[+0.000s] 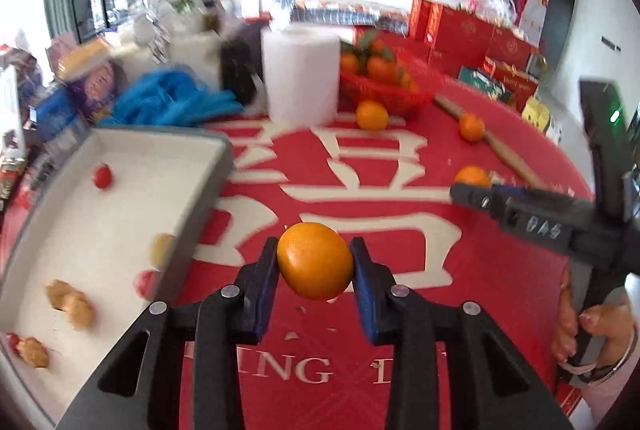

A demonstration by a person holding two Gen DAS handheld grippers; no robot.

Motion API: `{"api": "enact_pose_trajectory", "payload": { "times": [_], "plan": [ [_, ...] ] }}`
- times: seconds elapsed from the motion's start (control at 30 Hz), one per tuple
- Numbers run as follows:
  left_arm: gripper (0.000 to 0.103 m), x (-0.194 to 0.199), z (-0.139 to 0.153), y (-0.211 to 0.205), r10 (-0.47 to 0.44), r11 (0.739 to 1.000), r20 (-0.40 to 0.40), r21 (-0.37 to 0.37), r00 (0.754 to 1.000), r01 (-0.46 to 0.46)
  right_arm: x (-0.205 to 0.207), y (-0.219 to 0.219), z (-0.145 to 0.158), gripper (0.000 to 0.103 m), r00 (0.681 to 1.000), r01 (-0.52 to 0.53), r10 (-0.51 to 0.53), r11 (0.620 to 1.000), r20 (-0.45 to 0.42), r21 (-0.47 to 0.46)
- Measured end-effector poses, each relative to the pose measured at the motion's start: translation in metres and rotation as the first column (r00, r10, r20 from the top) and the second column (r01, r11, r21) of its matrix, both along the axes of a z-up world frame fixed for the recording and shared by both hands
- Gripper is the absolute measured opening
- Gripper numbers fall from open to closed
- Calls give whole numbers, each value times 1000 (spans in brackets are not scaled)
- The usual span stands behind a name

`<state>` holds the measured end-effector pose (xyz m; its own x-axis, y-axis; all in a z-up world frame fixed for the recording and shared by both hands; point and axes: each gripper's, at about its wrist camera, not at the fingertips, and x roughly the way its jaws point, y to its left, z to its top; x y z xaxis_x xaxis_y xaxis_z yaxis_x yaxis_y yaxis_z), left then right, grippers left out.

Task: Organize fruits
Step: 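Carry both mandarins over the white tray and open both tools to drop them, then move both tools back from the tray over the remaining fruits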

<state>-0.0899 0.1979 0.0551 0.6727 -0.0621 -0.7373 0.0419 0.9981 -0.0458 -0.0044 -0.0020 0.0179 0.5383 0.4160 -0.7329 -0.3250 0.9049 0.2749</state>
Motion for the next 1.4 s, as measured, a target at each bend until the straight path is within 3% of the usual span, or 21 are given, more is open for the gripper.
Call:
{"api": "enact_pose_trajectory", "payload": {
  "times": [0.17,0.37,0.5,0.63,0.83,1.0,1.07,1.1,1.13,1.2,1.37,1.4],
  "plan": [
    [38,-10,30,34,79,997,53,-12,995,-78,1,22,11,36,998,-56,57,998,20,-41],
    [38,-20,40,81,203,979,68,19,977,-204,1,63,28,36,985,-166,169,984,35,-69],
    [38,-24,30,112,279,960,30,13,960,-280,-5,102,40,36,954,-292,295,953,42,-77],
    [38,-29,15,134,333,942,-3,36,943,-332,-18,150,46,36,898,-433,437,897,39,-90],
    [38,-30,-3,156,372,928,-44,32,927,-371,-31,214,42,36,820,-568,572,816,6,-110],
    [39,-27,-15,163,383,924,-59,43,922,-381,-26,245,33,36,809,-585,587,801,-22,-128],
    [49,-28,-13,162,387,921,-48,60,921,-384,-20,255,28,36,809,-585,586,798,-38,-148],
    [62,-29,-13,162,385,922,-46,50,922,-383,-18,259,27,43,812,-582,582,798,-48,-157],
    [71,-31,-13,163,390,920,-38,50,920,-388,-16,260,26,60,818,-572,573,803,-49,-165],
    [75,-35,-10,164,387,921,-14,48,922,-386,-15,255,32,80,830,-553,557,818,-26,-157],
    [77,-47,6,151,341,936,47,71,939,-344,-15,216,60,81,878,-470,478,872,26,-136],
    [77,-49,9,146,320,944,60,70,946,-324,-15,207,64,93,890,-446,455,884,38,-141]
  ]
}}
